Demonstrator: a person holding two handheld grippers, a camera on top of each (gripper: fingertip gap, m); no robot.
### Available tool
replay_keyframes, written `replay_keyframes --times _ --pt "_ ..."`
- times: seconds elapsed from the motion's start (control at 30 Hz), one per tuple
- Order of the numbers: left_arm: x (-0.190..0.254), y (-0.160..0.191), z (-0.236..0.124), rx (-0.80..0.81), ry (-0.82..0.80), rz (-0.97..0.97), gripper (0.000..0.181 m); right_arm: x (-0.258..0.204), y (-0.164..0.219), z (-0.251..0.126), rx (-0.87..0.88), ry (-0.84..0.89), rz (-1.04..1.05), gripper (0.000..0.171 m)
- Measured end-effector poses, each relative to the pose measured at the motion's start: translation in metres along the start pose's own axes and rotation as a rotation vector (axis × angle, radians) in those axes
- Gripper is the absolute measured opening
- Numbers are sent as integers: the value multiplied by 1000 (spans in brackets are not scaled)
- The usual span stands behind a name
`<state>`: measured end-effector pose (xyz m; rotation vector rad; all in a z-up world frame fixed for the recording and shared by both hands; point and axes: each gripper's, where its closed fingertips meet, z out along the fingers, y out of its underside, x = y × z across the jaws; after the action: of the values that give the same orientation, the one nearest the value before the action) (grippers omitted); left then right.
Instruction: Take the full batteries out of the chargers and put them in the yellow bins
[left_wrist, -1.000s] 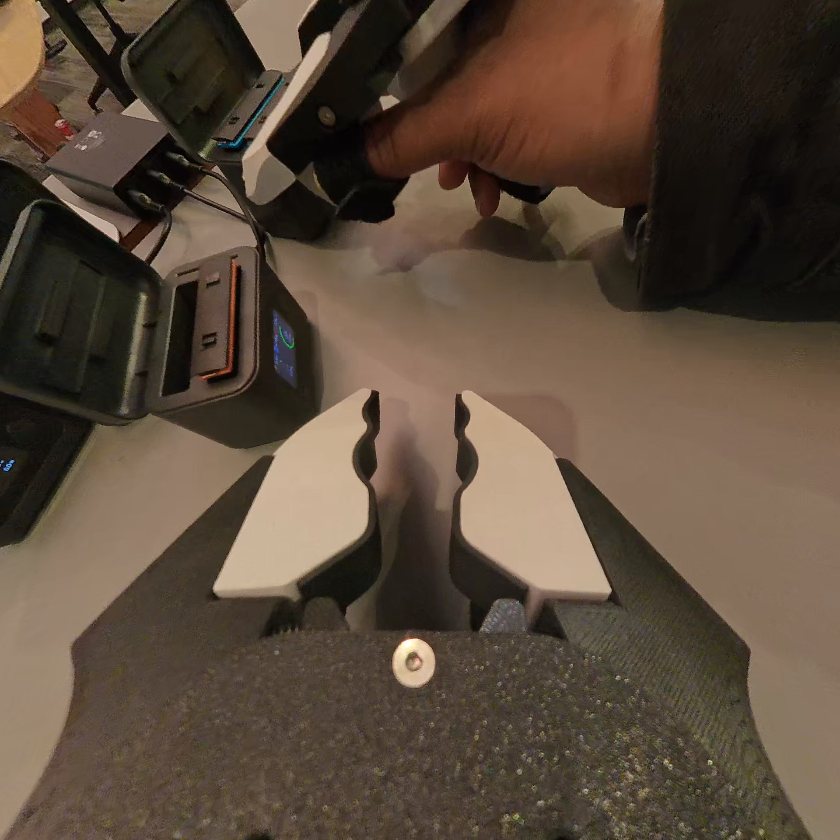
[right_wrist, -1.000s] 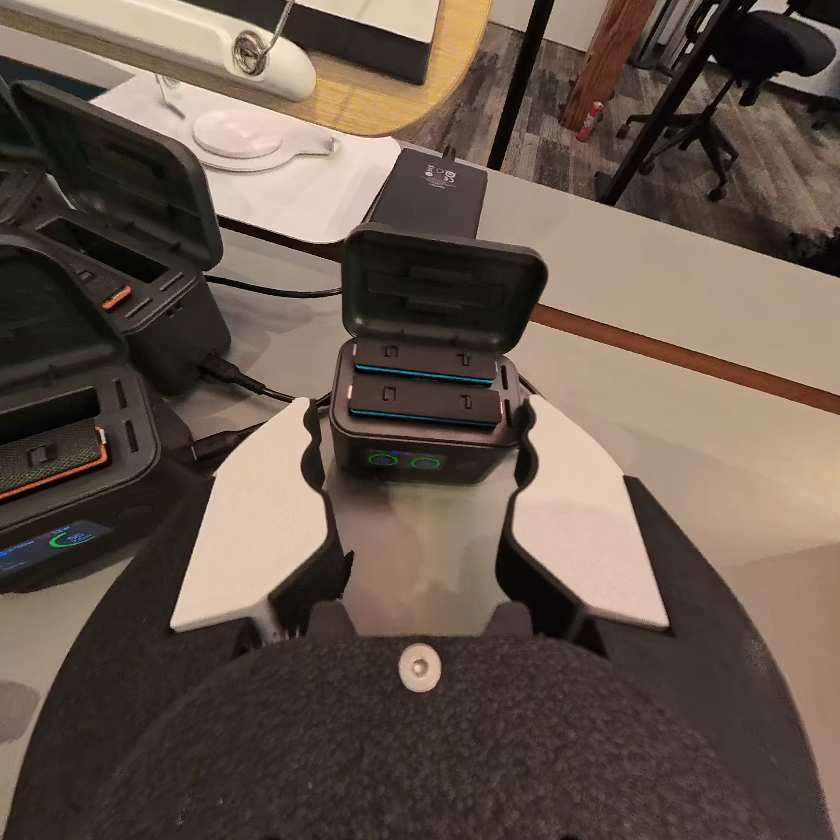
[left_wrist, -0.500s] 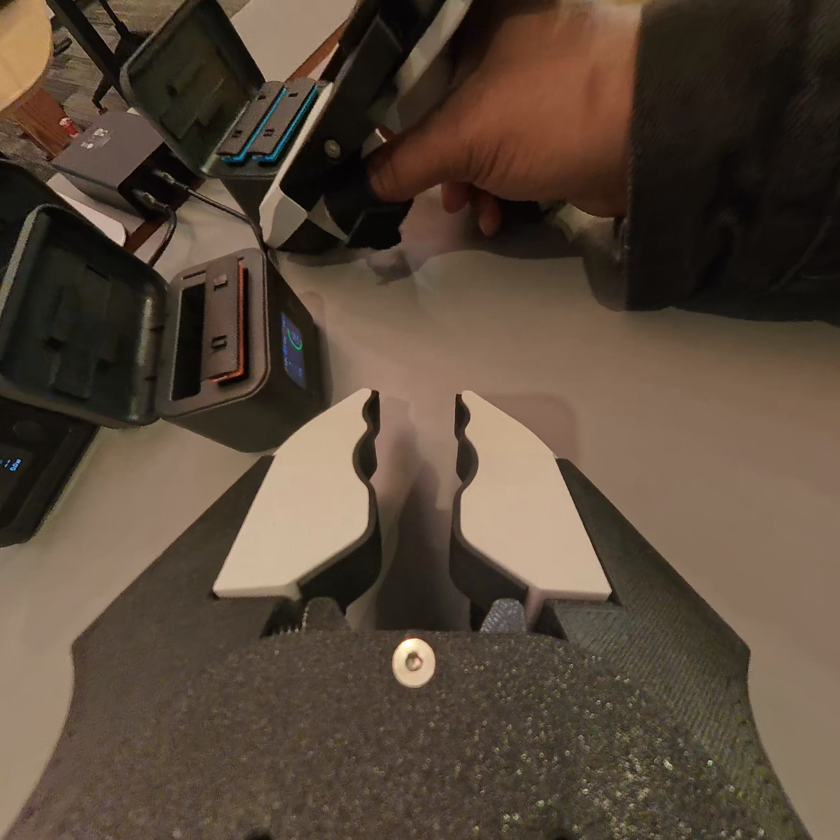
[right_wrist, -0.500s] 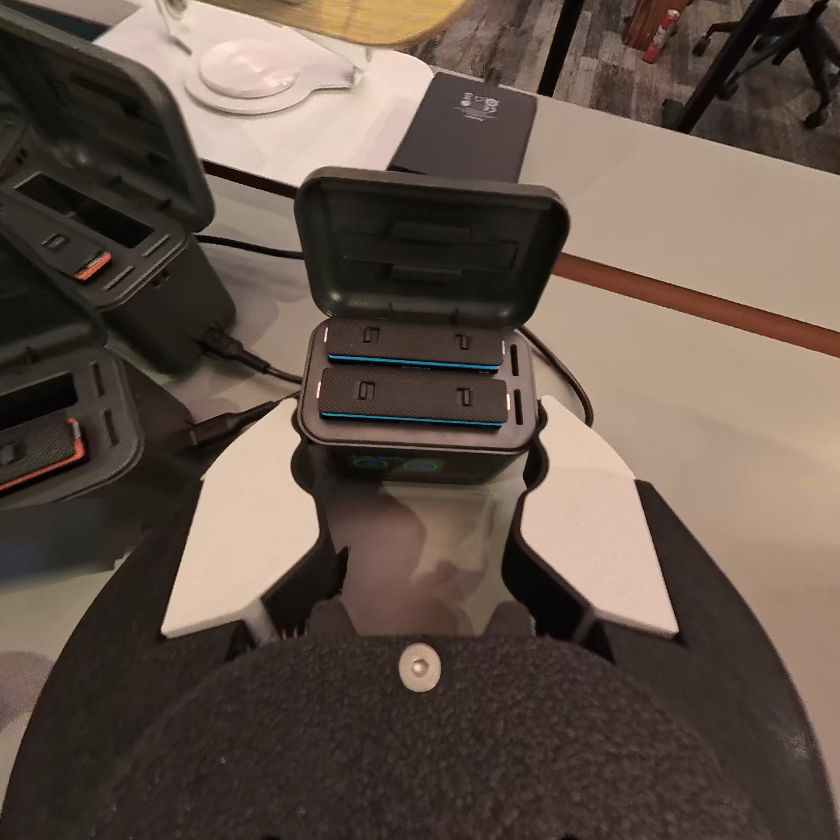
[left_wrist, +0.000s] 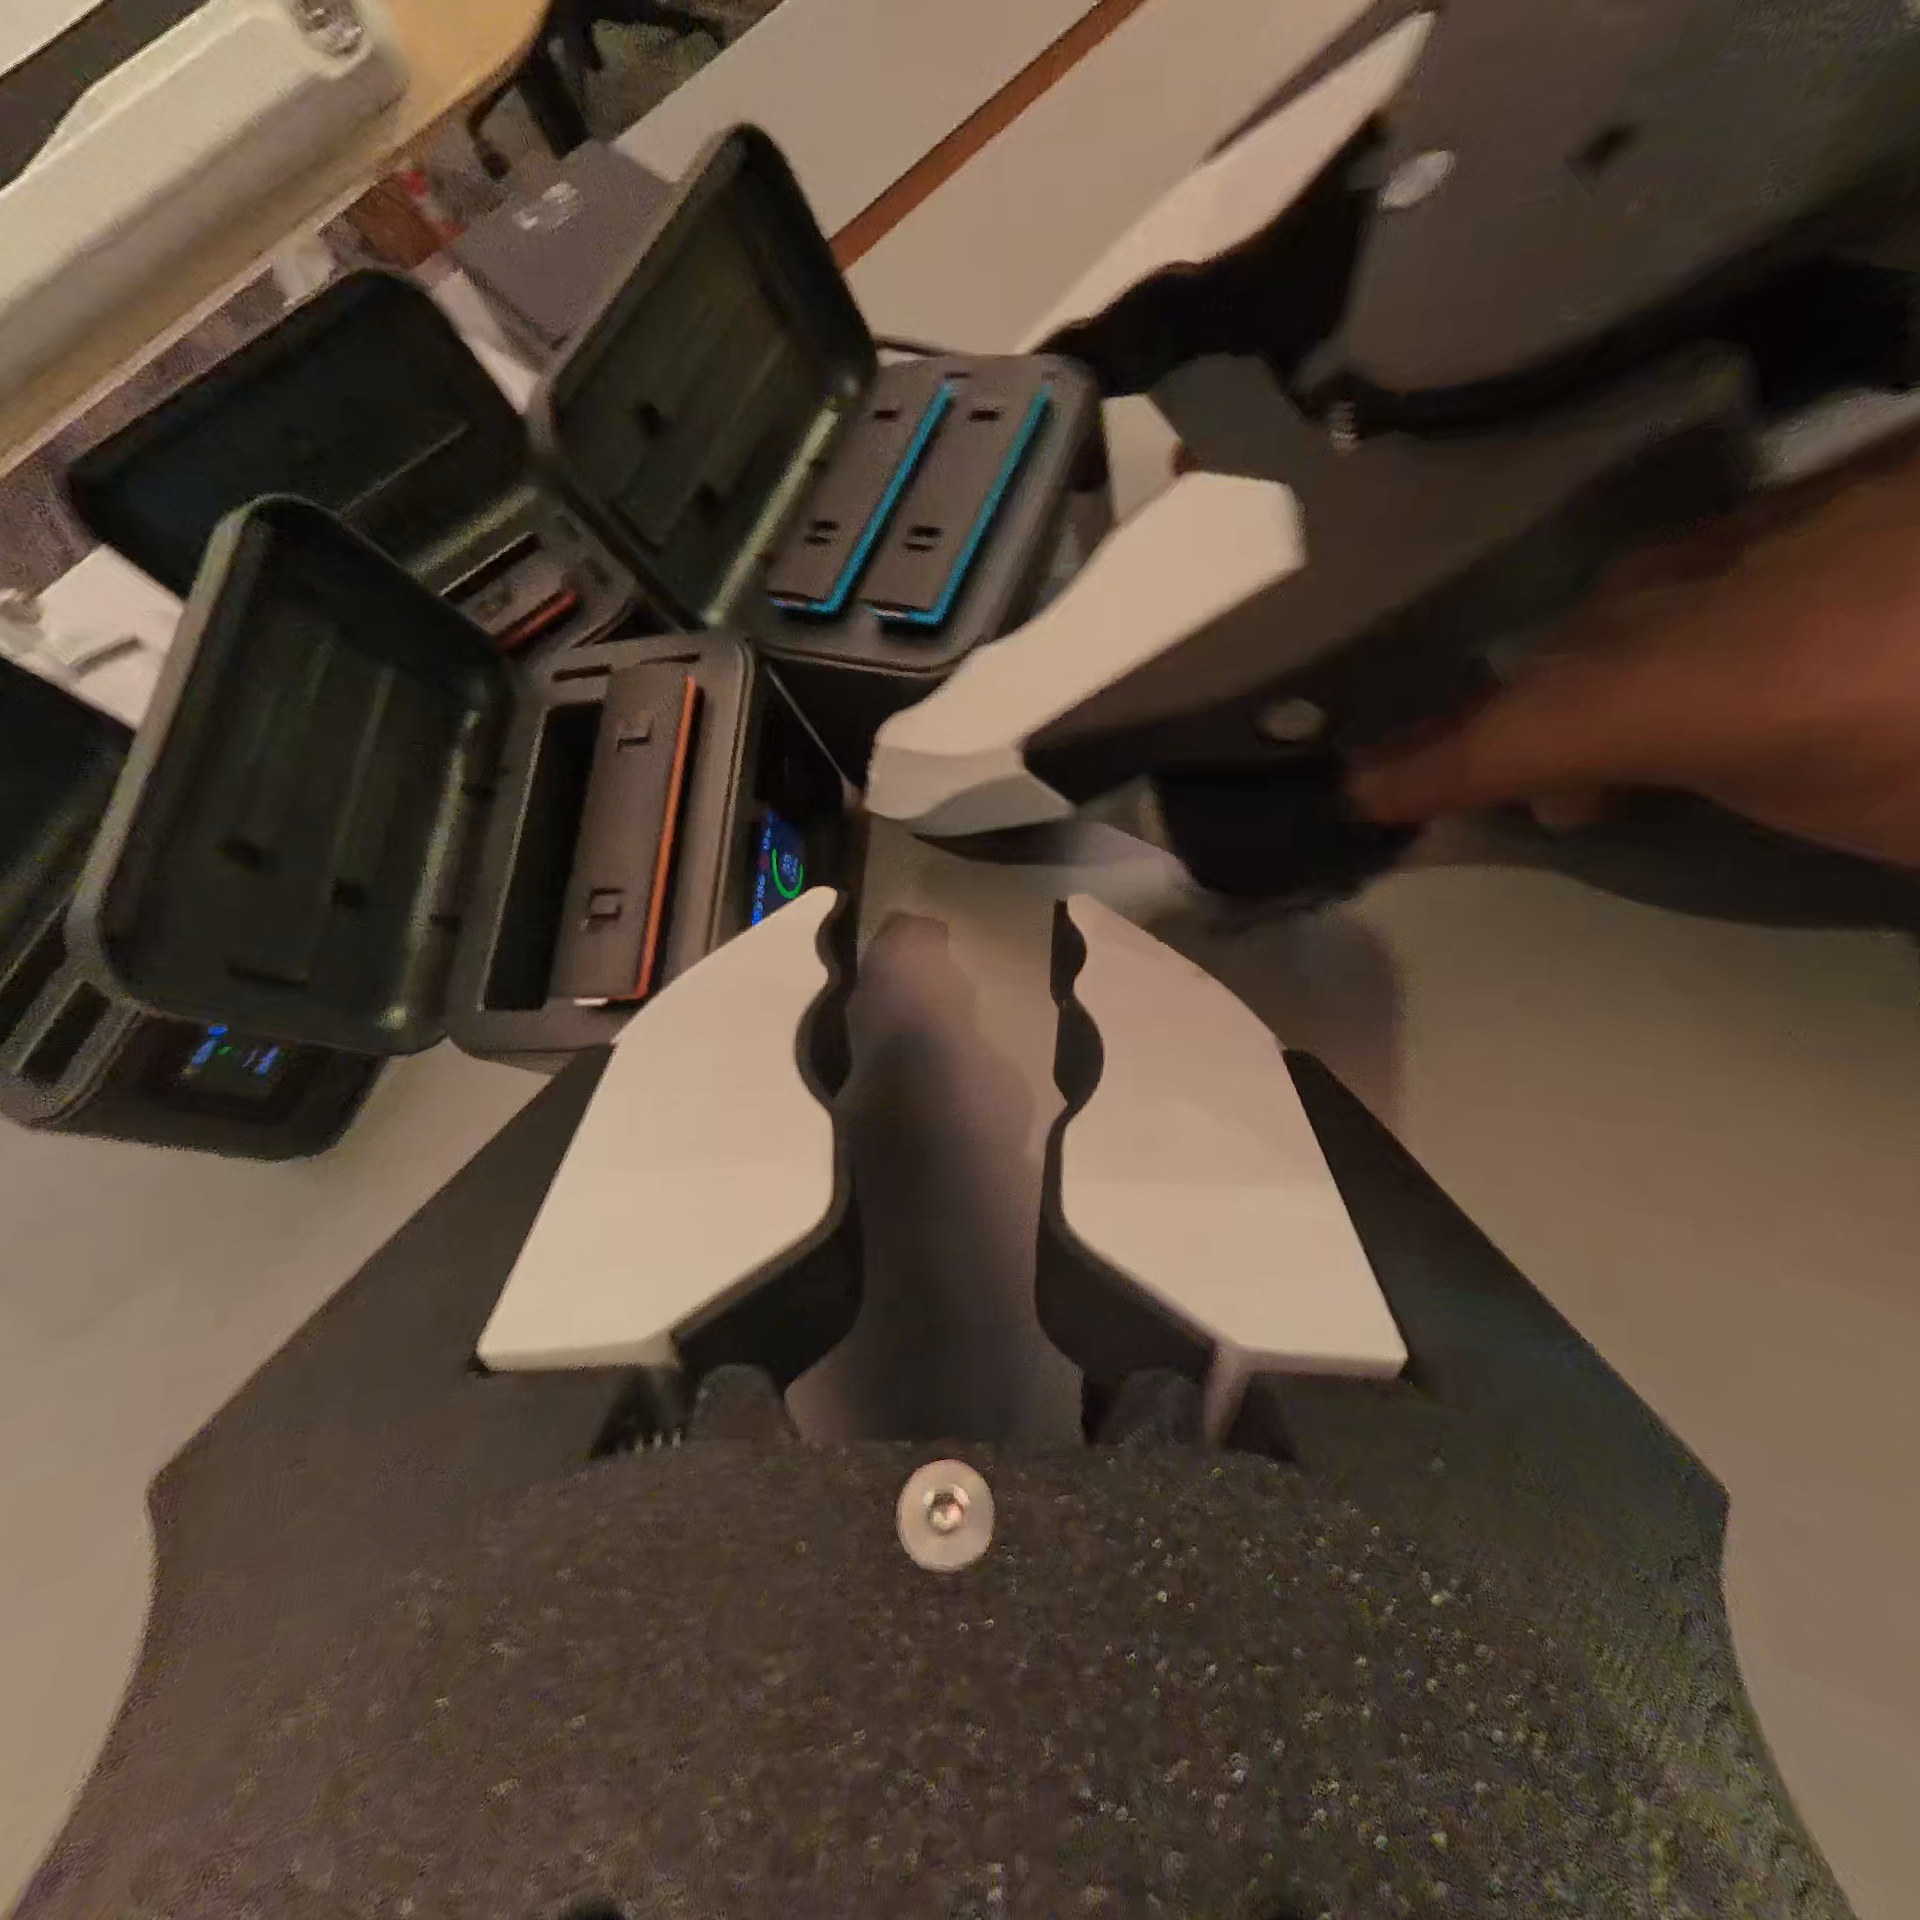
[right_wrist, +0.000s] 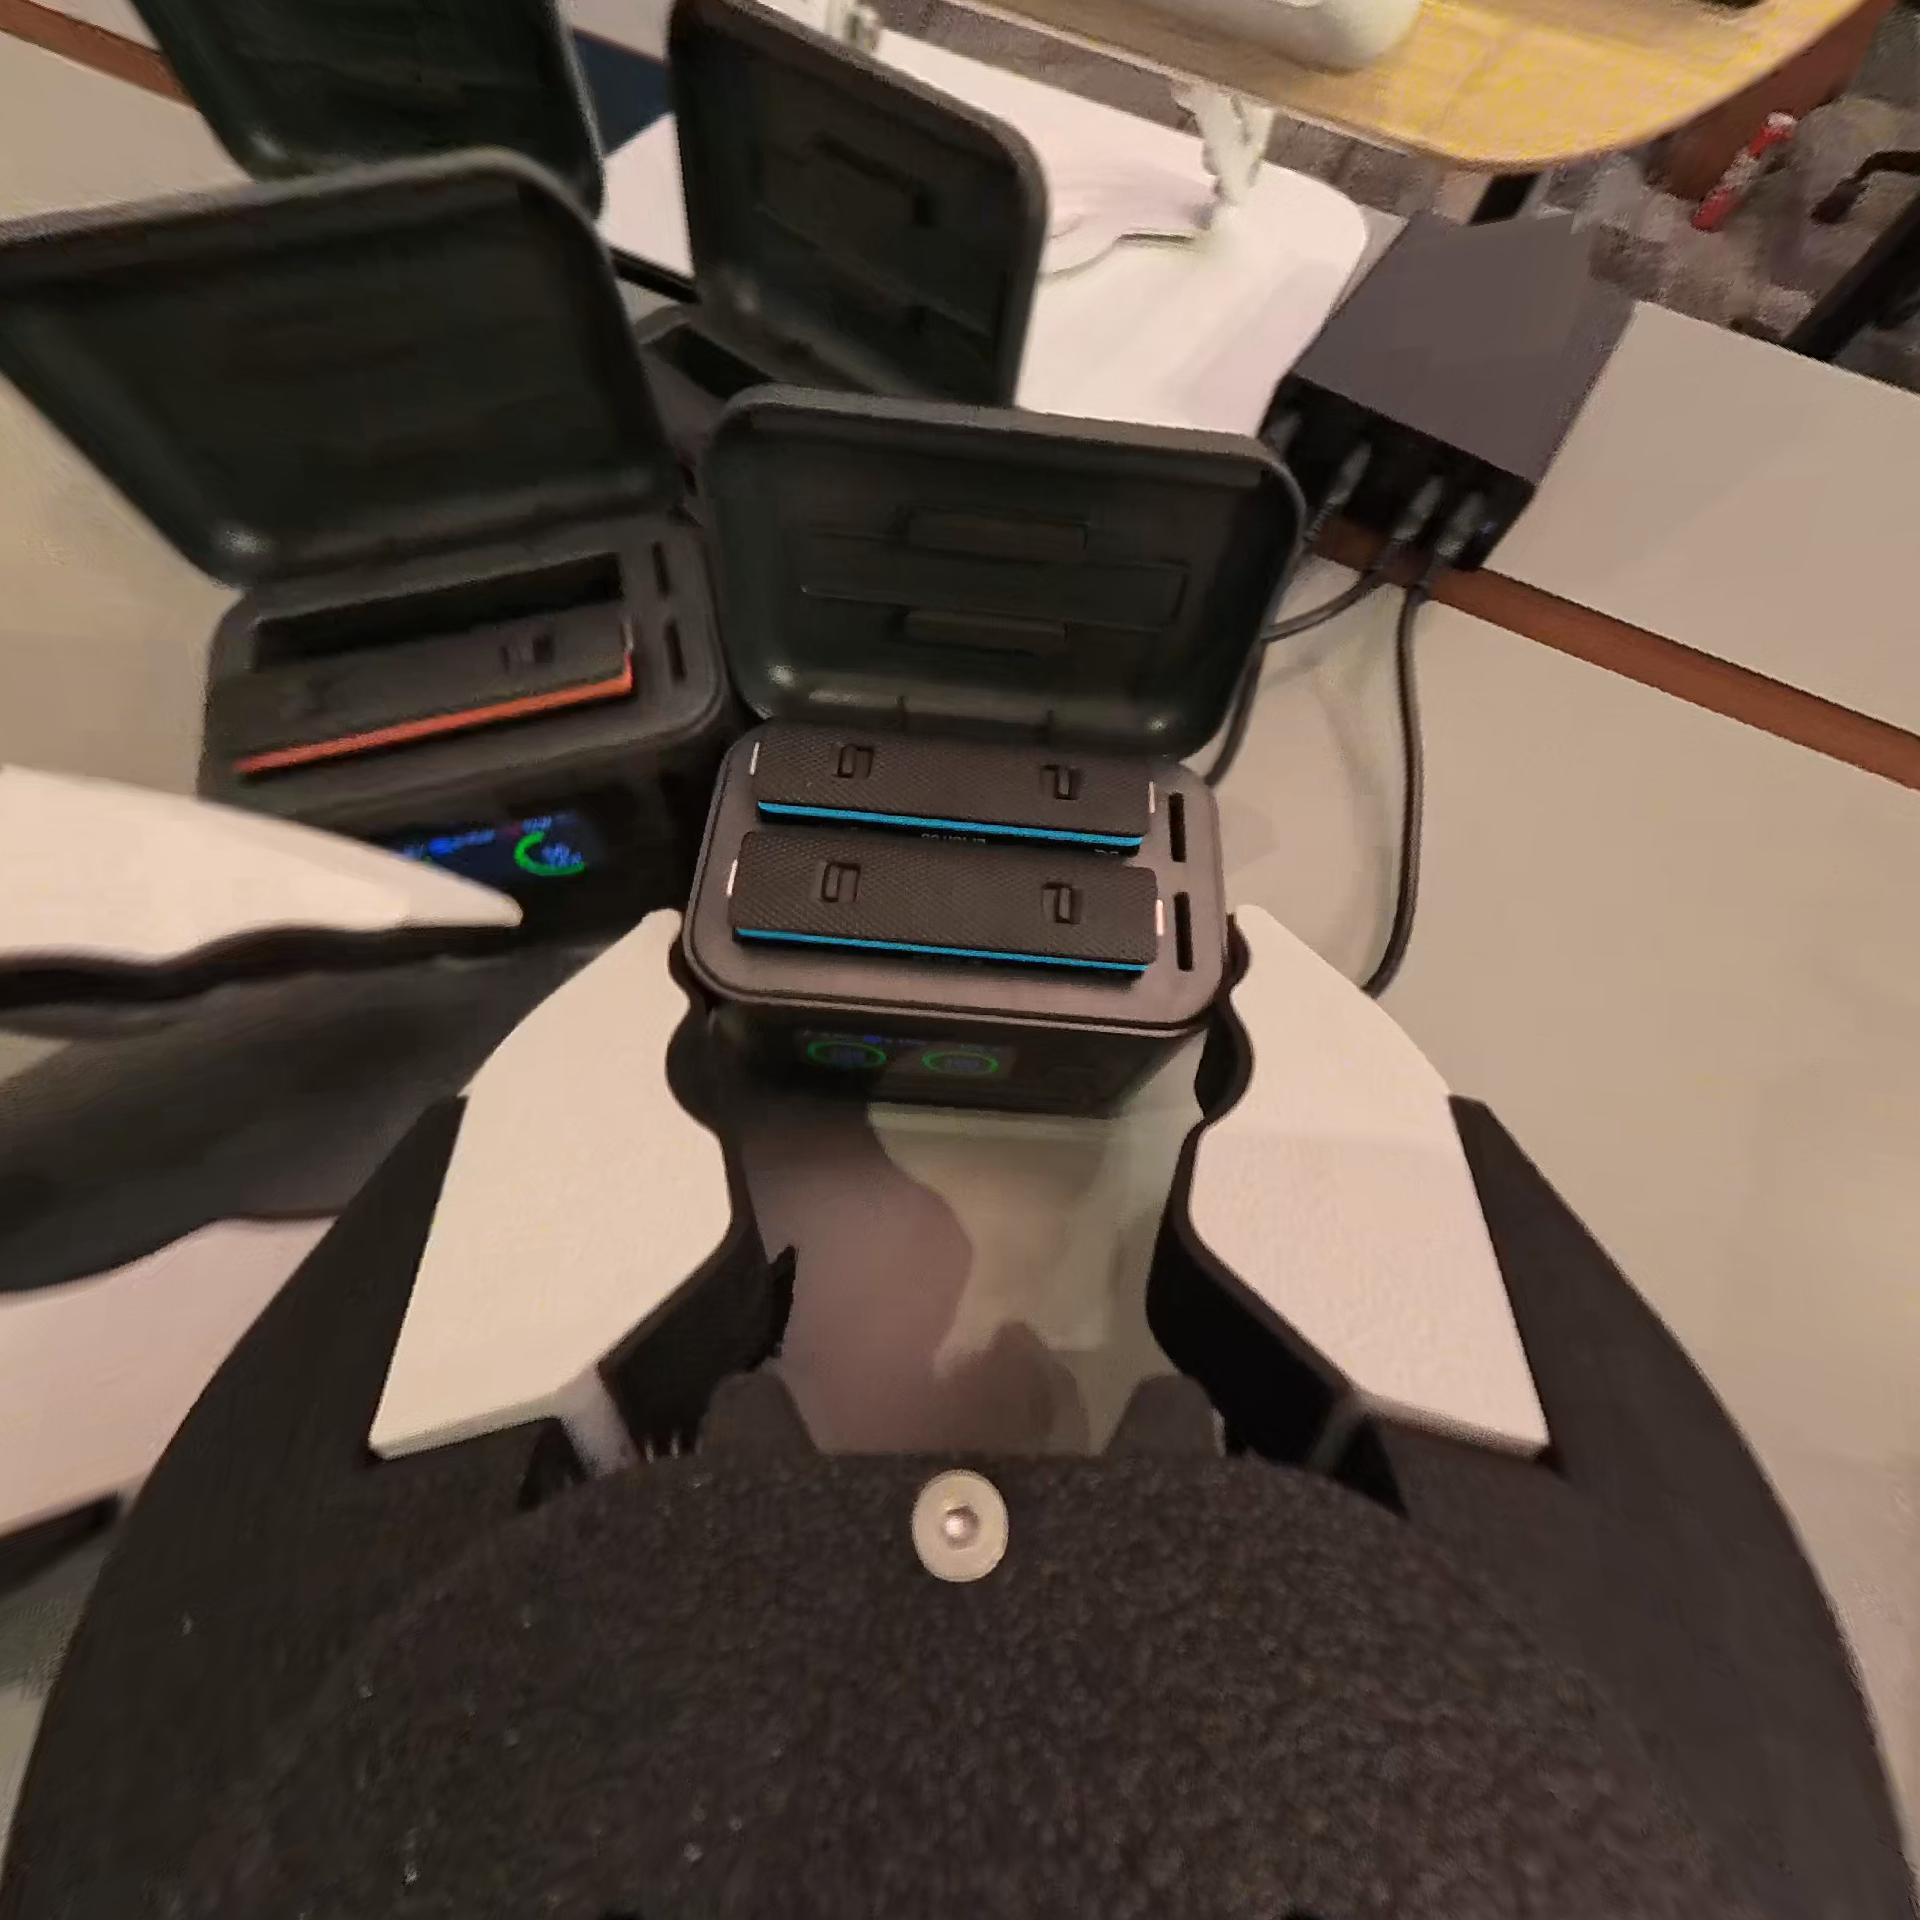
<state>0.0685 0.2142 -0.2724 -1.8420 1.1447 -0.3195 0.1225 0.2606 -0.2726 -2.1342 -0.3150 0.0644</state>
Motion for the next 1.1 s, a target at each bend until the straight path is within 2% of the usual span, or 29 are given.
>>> replay_keyframes --times 0.1,0.2,0.37,0.57,0.7,0.83,0.97,1.1 --pt "-10 3 0 8 -3 -19 41 -10 1 -3 3 -46 7 90" --pt "-5 9 5 -32 46 -6 56 -15 3 -9 6 -100 10 89" --pt "1 -4 19 2 101 121 51 -18 6 -16 -3 -146 -25 89" --pt "7 -12 28 34 194 158 69 -13 8 -17 -13 -237 -57 88" --pt "7 -16 34 29 207 151 70 -12 7 -23 -12 -345 -6 82" --pt "4 -16 38 16 200 129 59 -12 4 -29 -4 -447 73 81" --pt "3 -17 37 21 171 138 57 -12 1 -29 9 -422 80 82" --pt "3 -16 37 15 161 122 57 -6 -11 -35 83 -285 30 80"
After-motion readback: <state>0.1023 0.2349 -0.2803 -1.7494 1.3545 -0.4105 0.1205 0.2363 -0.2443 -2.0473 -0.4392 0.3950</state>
